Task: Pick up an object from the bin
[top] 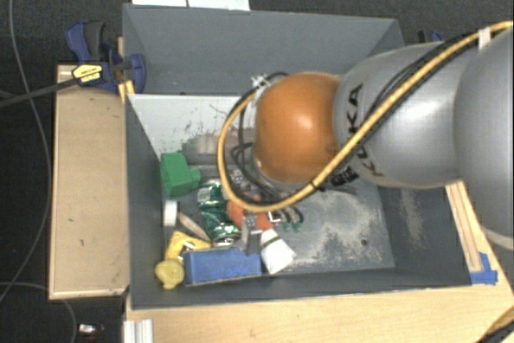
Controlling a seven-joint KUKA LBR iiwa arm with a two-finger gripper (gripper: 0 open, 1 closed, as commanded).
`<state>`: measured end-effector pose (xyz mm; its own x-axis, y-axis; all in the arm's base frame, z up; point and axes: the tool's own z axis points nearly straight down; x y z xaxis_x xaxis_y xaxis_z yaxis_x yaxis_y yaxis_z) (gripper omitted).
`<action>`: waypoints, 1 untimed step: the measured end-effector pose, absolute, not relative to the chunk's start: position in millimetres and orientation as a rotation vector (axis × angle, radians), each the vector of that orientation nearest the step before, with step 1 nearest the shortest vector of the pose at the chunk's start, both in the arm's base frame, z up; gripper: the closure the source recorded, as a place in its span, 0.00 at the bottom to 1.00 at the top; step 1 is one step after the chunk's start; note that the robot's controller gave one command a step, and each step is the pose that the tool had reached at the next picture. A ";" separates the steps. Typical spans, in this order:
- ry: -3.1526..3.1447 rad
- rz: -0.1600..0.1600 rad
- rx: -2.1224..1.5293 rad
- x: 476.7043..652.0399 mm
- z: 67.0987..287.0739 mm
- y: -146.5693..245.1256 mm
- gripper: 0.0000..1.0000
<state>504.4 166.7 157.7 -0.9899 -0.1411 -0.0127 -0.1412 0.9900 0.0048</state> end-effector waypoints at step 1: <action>3.106 0.005 -0.412 490.5 142.3 125.8 0.00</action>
Offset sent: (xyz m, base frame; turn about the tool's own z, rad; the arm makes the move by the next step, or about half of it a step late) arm 0.0349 -0.0512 -0.0384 0.1278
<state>490.5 125.8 142.3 -0.9653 -0.2608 -0.0084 -0.2609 0.9654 0.0020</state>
